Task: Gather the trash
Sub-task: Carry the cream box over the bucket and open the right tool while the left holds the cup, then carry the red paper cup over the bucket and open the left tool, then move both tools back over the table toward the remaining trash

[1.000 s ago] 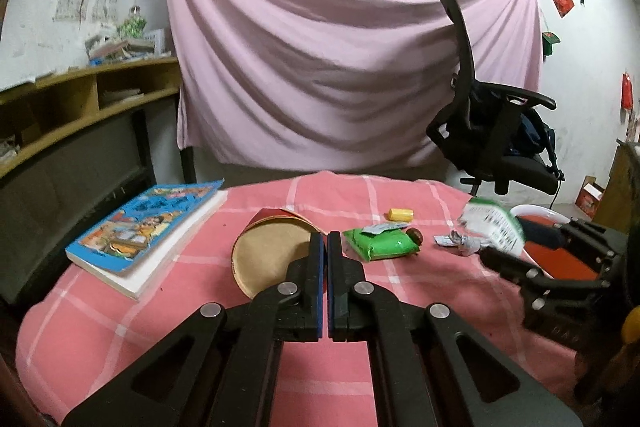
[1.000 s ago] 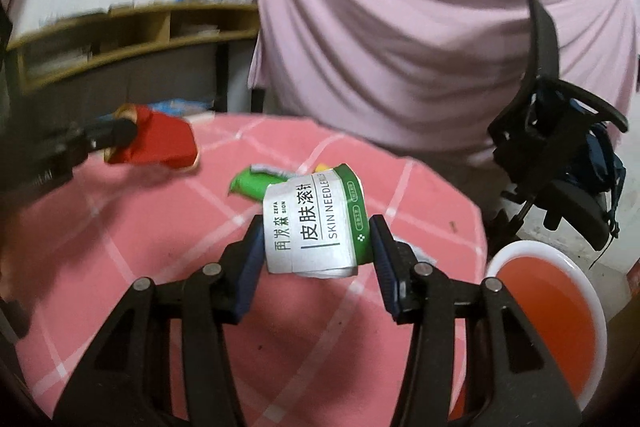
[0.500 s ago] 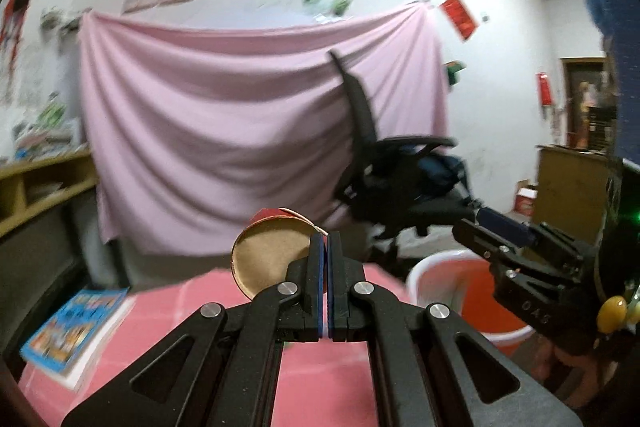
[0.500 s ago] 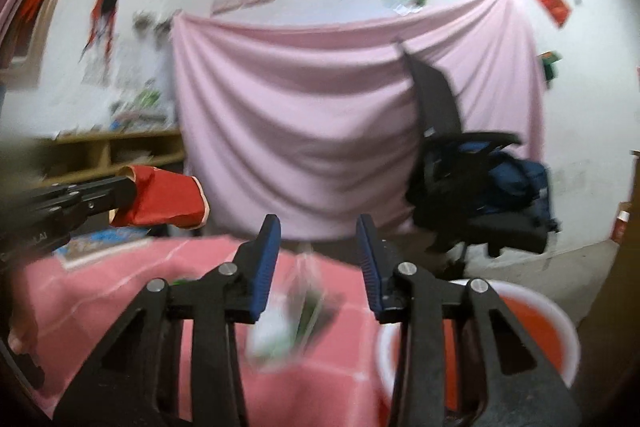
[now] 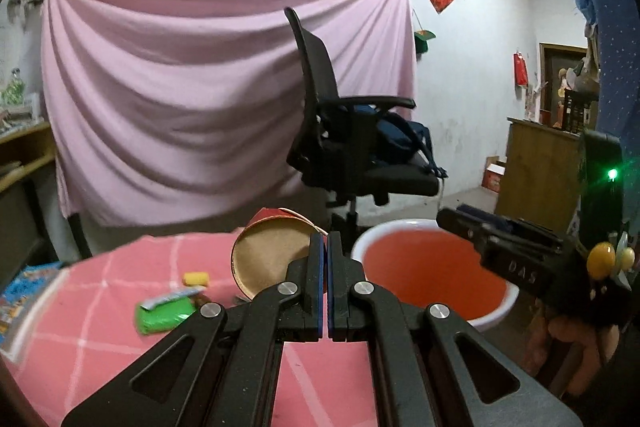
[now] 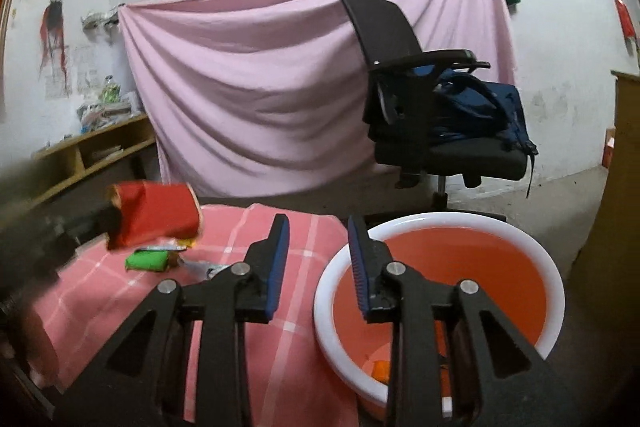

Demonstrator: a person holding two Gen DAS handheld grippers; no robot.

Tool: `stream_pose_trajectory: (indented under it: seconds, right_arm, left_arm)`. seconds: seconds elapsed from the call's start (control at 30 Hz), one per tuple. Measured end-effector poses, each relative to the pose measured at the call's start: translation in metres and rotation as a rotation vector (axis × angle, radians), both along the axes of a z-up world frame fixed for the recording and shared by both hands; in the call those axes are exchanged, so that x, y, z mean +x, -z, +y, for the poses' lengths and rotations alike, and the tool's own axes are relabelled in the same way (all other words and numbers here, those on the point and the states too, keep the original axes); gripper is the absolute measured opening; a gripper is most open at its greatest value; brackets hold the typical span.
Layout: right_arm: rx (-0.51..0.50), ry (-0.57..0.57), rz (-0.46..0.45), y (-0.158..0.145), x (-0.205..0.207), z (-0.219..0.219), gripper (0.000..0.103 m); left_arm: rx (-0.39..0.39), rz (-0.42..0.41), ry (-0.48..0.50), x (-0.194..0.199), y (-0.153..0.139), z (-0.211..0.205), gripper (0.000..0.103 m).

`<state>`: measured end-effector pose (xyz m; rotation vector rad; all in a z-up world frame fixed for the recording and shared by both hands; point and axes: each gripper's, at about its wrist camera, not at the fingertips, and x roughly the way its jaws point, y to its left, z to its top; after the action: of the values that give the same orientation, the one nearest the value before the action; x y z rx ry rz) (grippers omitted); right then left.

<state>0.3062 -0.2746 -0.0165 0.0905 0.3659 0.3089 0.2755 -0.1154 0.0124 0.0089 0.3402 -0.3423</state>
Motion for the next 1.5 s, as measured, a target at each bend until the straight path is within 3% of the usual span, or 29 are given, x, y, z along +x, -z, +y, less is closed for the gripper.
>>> stream_pose_trajectory:
  seconds: [0.17,0.4,0.73,0.8,0.9,1.2,1.33,1.43,1.5]
  right_arm:
    - [0.039,0.058,0.014,-0.001,0.004,-0.013,0.048]
    - [0.038,0.15,0.025,0.0,0.006,-0.034,0.061]
    - [0.097,0.251,0.096,0.007,0.015,-0.076,0.069]
    - [0.099,0.251,0.101,0.008,0.016,-0.077,0.07]
    - [0.092,0.25,0.101,0.006,0.016,-0.075,0.072]
    - [0.061,0.221,0.046,0.001,0.014,-0.059,0.079]
    - [0.056,0.193,-0.034,-0.01,0.005,-0.044,0.09]
    - [0.061,0.166,-0.108,-0.02,-0.003,-0.027,0.1]
    - [0.067,0.146,-0.158,-0.025,-0.008,-0.015,0.103]
  left_arm:
    - [0.012,0.014,0.082,0.007,-0.001,-0.024,0.0]
    - [-0.016,0.117,0.158,0.033,0.01,-0.058,0.0]
    - [-0.047,0.248,0.214,0.057,0.019,-0.075,0.0]
    - [-0.049,0.271,0.211,0.059,0.021,-0.074,0.002]
    - [-0.073,0.288,0.199,0.059,0.021,-0.069,0.014]
    - [-0.103,0.216,0.083,0.039,0.007,-0.029,0.017]
    - [-0.119,0.137,-0.015,0.021,-0.006,0.003,0.034]
    - [-0.116,0.062,-0.092,0.005,-0.018,0.028,0.04]
    - [-0.108,0.016,-0.147,-0.005,-0.024,0.043,0.052]
